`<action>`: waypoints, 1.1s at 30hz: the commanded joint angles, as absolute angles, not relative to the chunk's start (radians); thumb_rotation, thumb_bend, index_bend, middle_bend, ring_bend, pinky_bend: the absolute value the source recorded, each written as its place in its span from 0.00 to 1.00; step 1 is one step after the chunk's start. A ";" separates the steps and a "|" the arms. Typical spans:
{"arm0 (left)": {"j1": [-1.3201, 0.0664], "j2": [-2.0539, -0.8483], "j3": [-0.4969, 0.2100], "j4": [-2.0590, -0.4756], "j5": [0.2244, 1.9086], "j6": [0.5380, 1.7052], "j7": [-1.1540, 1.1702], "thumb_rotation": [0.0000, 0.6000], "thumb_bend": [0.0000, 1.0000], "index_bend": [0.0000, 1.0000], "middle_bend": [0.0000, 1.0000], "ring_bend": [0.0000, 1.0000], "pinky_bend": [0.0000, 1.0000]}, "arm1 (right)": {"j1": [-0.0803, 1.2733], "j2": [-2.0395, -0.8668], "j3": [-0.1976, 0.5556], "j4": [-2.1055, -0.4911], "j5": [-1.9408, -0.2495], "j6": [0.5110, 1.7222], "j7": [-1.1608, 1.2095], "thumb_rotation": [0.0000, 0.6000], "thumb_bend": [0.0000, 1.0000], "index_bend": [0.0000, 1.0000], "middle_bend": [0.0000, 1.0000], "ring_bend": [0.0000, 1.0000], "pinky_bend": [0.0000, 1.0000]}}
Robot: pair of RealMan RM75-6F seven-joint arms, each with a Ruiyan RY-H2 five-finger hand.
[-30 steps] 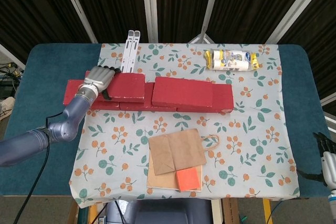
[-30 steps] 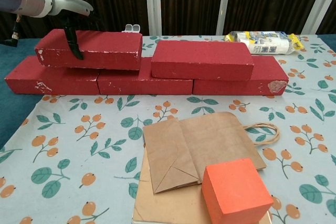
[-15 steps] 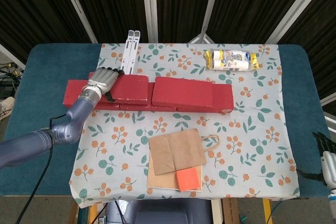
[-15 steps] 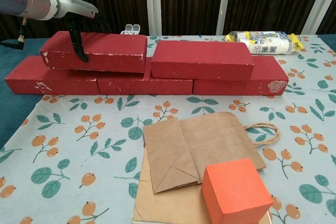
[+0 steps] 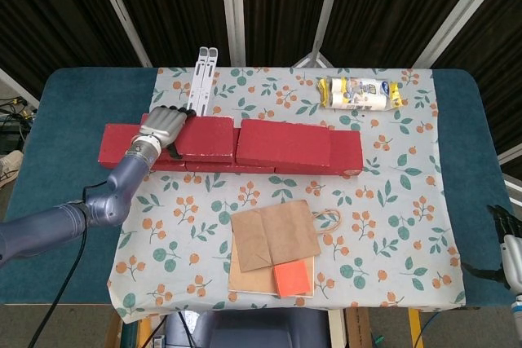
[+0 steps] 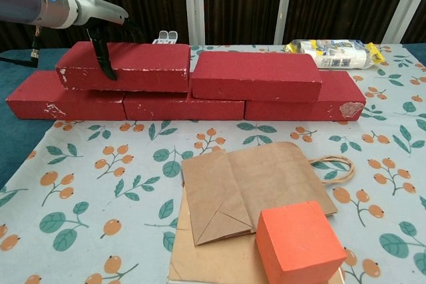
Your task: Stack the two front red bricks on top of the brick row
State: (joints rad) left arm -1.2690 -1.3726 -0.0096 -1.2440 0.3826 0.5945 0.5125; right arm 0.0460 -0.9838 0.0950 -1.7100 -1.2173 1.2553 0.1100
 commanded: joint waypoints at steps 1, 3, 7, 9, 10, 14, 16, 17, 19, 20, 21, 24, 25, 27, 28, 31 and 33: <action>-1.272 -1.379 -0.008 -1.241 0.381 0.597 0.512 1.00 0.03 0.23 0.17 0.16 0.21 | 0.045 -0.982 0.094 -1.708 -1.219 1.256 0.115 1.00 0.06 0.00 0.00 0.00 0.00; -1.274 -1.383 -0.007 -1.238 0.378 0.598 0.513 1.00 0.03 0.23 0.17 0.16 0.21 | 0.046 -0.981 0.094 -1.707 -1.220 1.256 0.118 1.00 0.06 0.00 0.00 0.00 0.00; -1.279 -1.391 -0.003 -1.233 0.372 0.600 0.516 1.00 0.03 0.23 0.17 0.16 0.21 | 0.046 -0.979 0.094 -1.706 -1.219 1.255 0.123 1.00 0.06 0.00 0.00 0.00 0.00; -1.281 -1.393 -0.004 -1.233 0.371 0.599 0.514 1.00 0.03 0.23 0.17 0.16 0.21 | 0.046 -0.979 0.093 -1.705 -1.219 1.255 0.125 1.00 0.06 0.00 0.00 0.00 0.00; -1.281 -1.395 -0.006 -1.232 0.371 0.600 0.512 1.00 0.03 0.23 0.17 0.16 0.21 | 0.046 -0.978 0.093 -1.705 -1.219 1.255 0.126 1.00 0.06 0.00 0.00 0.00 0.00; -1.283 -1.401 -0.006 -1.228 0.370 0.603 0.511 1.00 0.03 0.22 0.17 0.16 0.21 | 0.047 -0.976 0.093 -1.706 -1.216 1.251 0.128 1.00 0.06 0.00 0.00 0.00 0.00; -1.285 -1.404 -0.003 -1.226 0.368 0.605 0.514 1.00 0.03 0.22 0.17 0.16 0.21 | 0.048 -0.974 0.092 -1.708 -1.216 1.248 0.130 1.00 0.06 0.00 0.00 0.00 0.00; -1.285 -1.405 -0.003 -1.225 0.367 0.606 0.515 1.00 0.03 0.22 0.17 0.16 0.21 | 0.049 -0.973 0.092 -1.708 -1.217 1.248 0.132 1.00 0.06 0.00 0.00 0.00 0.00; -1.287 -1.407 -0.001 -1.225 0.362 0.607 0.517 1.00 0.03 0.22 0.17 0.16 0.21 | 0.049 -0.972 0.092 -1.707 -1.216 1.247 0.134 1.00 0.06 0.00 0.00 0.00 0.00; -1.288 -1.408 0.000 -1.225 0.361 0.608 0.518 1.00 0.03 0.22 0.17 0.16 0.21 | 0.049 -0.971 0.092 -1.707 -1.215 1.247 0.135 1.00 0.06 0.00 0.00 0.00 0.00; -1.289 -1.408 0.000 -1.225 0.360 0.609 0.520 1.00 0.03 0.22 0.17 0.16 0.21 | 0.049 -0.971 0.092 -1.707 -1.215 1.248 0.136 1.00 0.06 0.00 0.00 0.00 0.00; -1.290 -1.409 0.002 -1.224 0.355 0.610 0.522 1.00 0.03 0.22 0.17 0.16 0.21 | 0.049 -0.970 0.092 -1.708 -1.214 1.247 0.138 1.00 0.06 0.00 0.00 0.00 0.00; -1.290 -1.410 0.003 -1.224 0.354 0.611 0.523 1.00 0.03 0.22 0.17 0.16 0.21 | 0.049 -0.970 0.092 -1.708 -1.214 1.247 0.138 1.00 0.06 0.00 0.00 0.00 0.00; -1.291 -1.412 0.005 -1.223 0.352 0.613 0.525 1.00 0.03 0.22 0.17 0.16 0.21 | 0.050 -0.969 0.092 -1.708 -1.214 1.247 0.139 1.00 0.06 0.00 0.00 0.00 0.00; -1.290 -1.413 0.005 -1.222 0.351 0.613 0.525 1.00 0.03 0.22 0.17 0.16 0.21 | 0.050 -0.969 0.092 -1.709 -1.213 1.247 0.139 1.00 0.06 0.00 0.00 0.00 0.00; -1.290 -1.415 0.007 -1.221 0.350 0.613 0.527 1.00 0.03 0.22 0.17 0.16 0.21 | 0.050 -0.969 0.092 -1.709 -1.212 1.247 0.139 1.00 0.06 0.00 0.00 0.00 0.00; -1.290 -1.417 0.007 -1.219 0.352 0.614 0.527 1.00 0.03 0.22 0.17 0.16 0.21 | 0.051 -0.969 0.093 -1.709 -1.210 1.246 0.139 1.00 0.06 0.00 0.00 0.00 0.00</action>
State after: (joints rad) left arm -1.2898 -1.4168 0.0070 -1.2187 0.3515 0.6135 0.5271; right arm 0.0509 -0.9689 0.0928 -1.7088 -1.2102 1.2457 0.1393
